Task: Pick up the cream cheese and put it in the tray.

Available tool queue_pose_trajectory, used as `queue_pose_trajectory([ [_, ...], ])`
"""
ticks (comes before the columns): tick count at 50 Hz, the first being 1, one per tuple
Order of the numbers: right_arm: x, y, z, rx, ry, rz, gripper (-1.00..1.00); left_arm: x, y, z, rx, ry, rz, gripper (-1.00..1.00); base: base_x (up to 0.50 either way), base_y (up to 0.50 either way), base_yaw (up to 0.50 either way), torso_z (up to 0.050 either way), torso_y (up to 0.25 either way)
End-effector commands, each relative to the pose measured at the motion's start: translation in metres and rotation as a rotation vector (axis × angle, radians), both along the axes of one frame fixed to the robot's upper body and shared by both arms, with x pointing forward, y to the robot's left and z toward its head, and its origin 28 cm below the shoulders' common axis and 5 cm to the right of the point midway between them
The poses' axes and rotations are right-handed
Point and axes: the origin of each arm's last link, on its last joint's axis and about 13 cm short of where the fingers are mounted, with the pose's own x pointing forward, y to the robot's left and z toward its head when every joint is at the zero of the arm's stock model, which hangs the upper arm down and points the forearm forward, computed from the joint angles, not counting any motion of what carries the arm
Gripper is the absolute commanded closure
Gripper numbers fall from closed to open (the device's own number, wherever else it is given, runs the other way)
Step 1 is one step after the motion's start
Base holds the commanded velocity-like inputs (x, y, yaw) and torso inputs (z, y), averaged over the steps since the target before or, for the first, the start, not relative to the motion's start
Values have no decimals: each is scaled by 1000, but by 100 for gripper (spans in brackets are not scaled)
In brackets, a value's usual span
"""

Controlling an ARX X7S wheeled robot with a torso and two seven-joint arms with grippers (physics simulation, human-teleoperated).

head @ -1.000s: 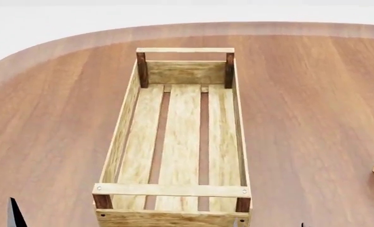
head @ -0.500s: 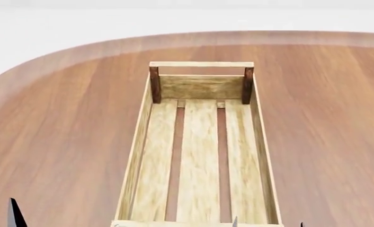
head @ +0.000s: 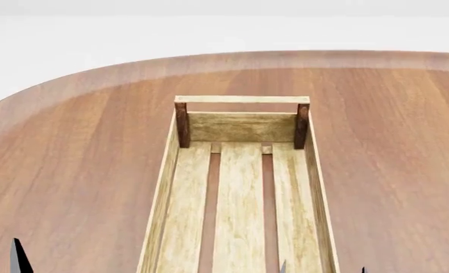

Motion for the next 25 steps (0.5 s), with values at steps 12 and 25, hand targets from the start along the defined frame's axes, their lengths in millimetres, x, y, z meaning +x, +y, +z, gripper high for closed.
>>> queue_pose_trajectory([
  [12,1,0,-1,-2,-9,-15,-100,0,-1,0,9,8,2,-100,218,0,0,0,0],
  [25,2,-1,-1,14,-12,-20,-100,0,-1,0,1,4,-7,-100,0,0,0,0,0],
])
